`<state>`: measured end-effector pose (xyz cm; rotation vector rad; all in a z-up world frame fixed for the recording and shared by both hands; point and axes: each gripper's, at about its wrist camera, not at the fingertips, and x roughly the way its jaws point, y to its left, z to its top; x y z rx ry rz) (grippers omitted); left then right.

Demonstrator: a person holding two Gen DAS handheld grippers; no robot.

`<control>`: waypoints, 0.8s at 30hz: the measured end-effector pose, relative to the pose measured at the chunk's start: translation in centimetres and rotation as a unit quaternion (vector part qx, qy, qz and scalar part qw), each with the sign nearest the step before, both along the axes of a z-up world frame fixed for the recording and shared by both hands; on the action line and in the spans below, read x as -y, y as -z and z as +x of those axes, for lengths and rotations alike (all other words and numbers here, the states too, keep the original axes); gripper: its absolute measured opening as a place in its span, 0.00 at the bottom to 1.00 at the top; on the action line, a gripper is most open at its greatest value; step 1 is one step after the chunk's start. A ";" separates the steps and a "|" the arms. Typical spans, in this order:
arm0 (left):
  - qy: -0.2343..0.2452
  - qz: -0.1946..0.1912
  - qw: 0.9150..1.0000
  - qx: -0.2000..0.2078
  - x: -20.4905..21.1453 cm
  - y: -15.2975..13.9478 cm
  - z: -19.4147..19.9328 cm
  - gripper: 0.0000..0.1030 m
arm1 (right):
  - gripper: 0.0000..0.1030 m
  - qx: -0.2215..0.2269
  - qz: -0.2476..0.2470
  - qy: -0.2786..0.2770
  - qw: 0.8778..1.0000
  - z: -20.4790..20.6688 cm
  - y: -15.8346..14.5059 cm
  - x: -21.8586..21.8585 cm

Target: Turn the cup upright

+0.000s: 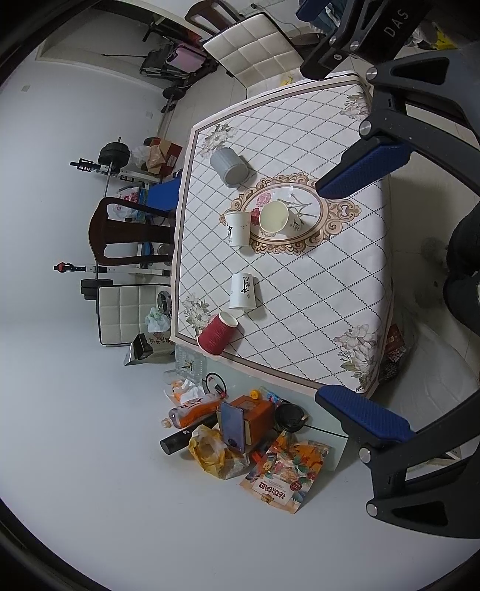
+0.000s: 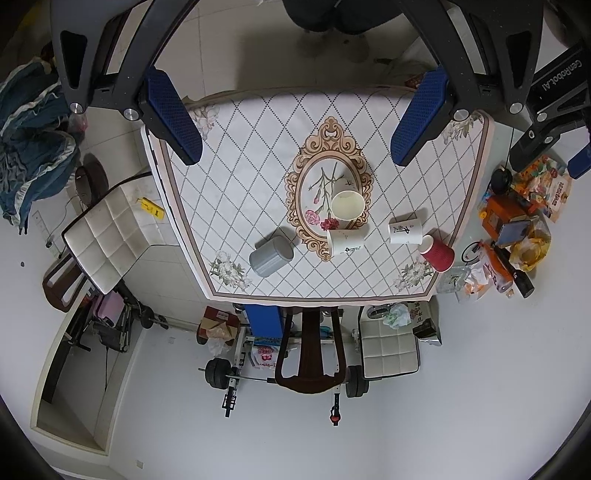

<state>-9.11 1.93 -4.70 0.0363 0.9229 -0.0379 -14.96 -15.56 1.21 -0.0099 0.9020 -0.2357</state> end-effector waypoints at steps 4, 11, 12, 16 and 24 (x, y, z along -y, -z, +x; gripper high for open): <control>-0.001 0.001 1.000 0.000 -0.1 -0.1 0.0 1.00 | 1.00 0.000 0.001 0.000 1.000 0.0 -0.1 0.0; 0.001 0.001 1.000 0.000 -0.2 0.0 0.0 1.00 | 1.00 -0.001 0.001 0.001 1.000 0.1 -0.1 0.0; 0.001 0.001 1.000 0.000 -0.1 -0.1 0.0 1.00 | 1.00 -0.002 0.001 0.001 1.000 0.1 -0.1 0.0; 0.001 0.001 1.000 0.000 -0.2 -0.1 0.0 1.00 | 1.00 -0.001 0.001 0.000 1.000 0.1 -0.3 -0.2; 0.000 0.001 1.000 0.001 -0.3 -0.1 0.0 1.00 | 1.00 -0.002 0.001 0.000 1.000 0.1 -0.2 -0.2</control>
